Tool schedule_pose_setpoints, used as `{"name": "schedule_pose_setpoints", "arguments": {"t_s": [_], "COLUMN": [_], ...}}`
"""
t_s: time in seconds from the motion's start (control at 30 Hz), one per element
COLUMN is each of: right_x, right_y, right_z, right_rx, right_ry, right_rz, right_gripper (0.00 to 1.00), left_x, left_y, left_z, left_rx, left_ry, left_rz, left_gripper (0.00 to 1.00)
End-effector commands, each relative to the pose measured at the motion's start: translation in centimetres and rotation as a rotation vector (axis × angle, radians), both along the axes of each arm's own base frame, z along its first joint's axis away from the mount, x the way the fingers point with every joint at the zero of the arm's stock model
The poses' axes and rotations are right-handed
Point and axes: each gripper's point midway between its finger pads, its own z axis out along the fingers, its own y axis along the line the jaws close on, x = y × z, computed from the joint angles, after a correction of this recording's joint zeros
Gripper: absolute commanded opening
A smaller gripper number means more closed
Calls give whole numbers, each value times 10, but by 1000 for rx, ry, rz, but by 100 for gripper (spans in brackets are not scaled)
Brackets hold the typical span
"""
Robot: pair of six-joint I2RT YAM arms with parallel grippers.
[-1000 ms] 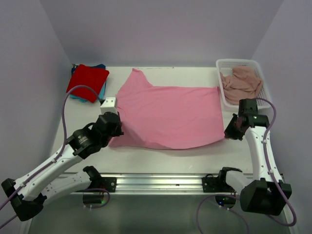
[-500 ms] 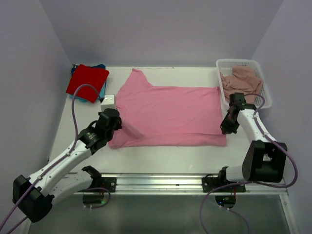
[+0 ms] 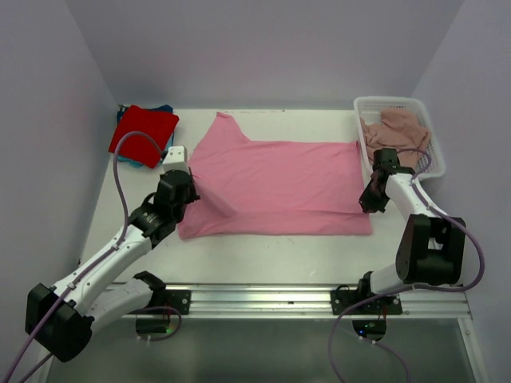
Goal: Fold and stack the t-shirts
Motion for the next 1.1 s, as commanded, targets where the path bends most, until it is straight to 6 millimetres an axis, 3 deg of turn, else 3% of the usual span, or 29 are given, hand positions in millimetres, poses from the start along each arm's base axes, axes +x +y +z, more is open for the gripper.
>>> {"name": "schedule_pose_setpoints", "arguments": {"t_s": [0.0, 0.23, 0.93, 1.03, 1.07], "right_x": [27, 33, 45, 45, 45], "right_y": [-7, -7, 5, 5, 5], "right_z": [14, 16, -7, -9, -10], "right_rx": [-33, -32, -25, -30, -31], "right_ry": [-85, -101, -73, -69, -69], "right_rz": [-10, -4, 4, 8, 9], "right_gripper": [0, 0, 0, 0, 0], "left_x": [21, 33, 66, 69, 73], "left_y": [-8, -19, -20, -22, -26], "left_z": [30, 17, 17, 19, 28], "left_rx": [-17, -3, 29, 33, 14], "left_ry": [-96, -67, -68, -72, -109], "left_rz": [-15, -47, -42, -55, -65], "left_gripper": [0, 0, 0, 0, 0]}}
